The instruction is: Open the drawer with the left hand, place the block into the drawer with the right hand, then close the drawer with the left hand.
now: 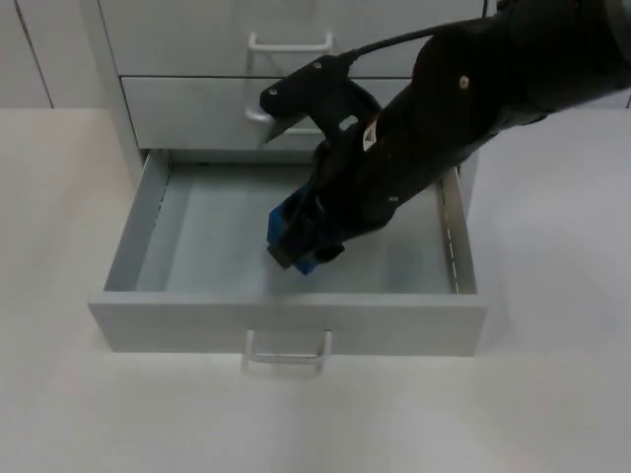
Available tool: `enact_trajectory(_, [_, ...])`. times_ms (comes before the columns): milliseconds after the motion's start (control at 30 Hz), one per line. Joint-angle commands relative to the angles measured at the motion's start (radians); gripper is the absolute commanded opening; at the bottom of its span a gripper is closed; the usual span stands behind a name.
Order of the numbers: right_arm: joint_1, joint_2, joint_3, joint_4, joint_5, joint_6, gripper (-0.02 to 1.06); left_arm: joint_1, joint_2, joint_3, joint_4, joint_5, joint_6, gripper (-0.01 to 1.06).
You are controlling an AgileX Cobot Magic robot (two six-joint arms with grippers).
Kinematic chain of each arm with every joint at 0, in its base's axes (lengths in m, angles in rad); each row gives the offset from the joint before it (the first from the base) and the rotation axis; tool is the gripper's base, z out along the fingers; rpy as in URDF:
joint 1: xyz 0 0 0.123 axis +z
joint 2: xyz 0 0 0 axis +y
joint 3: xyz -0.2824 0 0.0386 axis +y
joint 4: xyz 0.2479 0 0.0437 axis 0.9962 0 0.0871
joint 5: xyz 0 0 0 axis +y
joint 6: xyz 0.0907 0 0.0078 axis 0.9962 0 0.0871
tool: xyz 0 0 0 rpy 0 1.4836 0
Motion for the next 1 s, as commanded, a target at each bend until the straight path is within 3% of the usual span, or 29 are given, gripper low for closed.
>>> enact_trajectory(0, [0.005,0.006,-0.009,-0.002,-0.034,-0.007,0.00,0.002,-0.001,-0.006,-0.008,0.008,0.007,1.05])
enact_trajectory(967, [-0.032,0.061,-0.028,0.006,-0.069,0.022,0.00,0.002,0.001,-0.006,-0.008,0.008,0.018,1.05])
